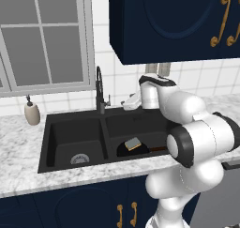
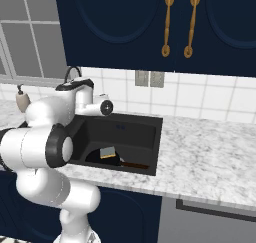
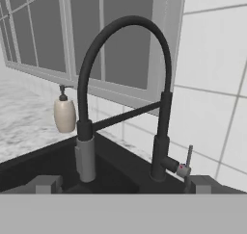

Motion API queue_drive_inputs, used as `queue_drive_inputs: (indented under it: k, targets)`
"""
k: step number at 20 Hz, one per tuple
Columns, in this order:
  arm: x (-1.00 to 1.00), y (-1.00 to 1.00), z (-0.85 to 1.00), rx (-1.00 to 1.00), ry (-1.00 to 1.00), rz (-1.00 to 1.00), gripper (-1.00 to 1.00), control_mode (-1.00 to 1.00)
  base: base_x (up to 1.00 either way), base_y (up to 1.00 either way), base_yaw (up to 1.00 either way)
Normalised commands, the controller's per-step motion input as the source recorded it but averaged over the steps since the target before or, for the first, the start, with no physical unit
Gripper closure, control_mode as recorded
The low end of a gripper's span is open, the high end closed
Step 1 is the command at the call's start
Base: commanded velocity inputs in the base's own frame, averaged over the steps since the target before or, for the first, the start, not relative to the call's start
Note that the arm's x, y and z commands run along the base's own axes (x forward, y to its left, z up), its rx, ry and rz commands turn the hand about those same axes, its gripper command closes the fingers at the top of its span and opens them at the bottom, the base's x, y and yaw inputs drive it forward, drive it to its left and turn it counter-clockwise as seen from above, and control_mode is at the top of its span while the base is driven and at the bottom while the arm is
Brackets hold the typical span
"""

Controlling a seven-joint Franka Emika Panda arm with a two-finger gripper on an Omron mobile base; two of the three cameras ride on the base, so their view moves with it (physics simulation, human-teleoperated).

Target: Pick the pan and sponge and place them into the sink. Then turn on the water.

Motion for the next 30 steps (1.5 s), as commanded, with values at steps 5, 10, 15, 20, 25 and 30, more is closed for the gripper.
queue_drive_inputs:
  k: [5,10,15,20,25,30]
  targets:
    - [0.21,0.00,-0.16,0.00,0.00,0.00,-1.00,-1.00,0.00,0.00,0.00]
    - [0.27,0.00,-0.12,0.00,0.00,0.00,-1.00,-1.00,0.00,0.00,0.00]
    - [0.31,0.05,-0.09,0.00,0.00,0.00,-1.00,-1.00,0.00,0.00,0.00]
    - [0.35,0.11,-0.11,0.00,0.00,0.00,-1.00,-1.00,0.00,0.00,0.00]
    - [0.35,0.11,-0.17,0.00,0.00,0.00,-1.00,-1.00,0.00,0.00,0.00]
    - [0.33,0.06,-0.20,0.00,0.00,0.00,-1.00,-1.00,0.00,0.00,0.00]
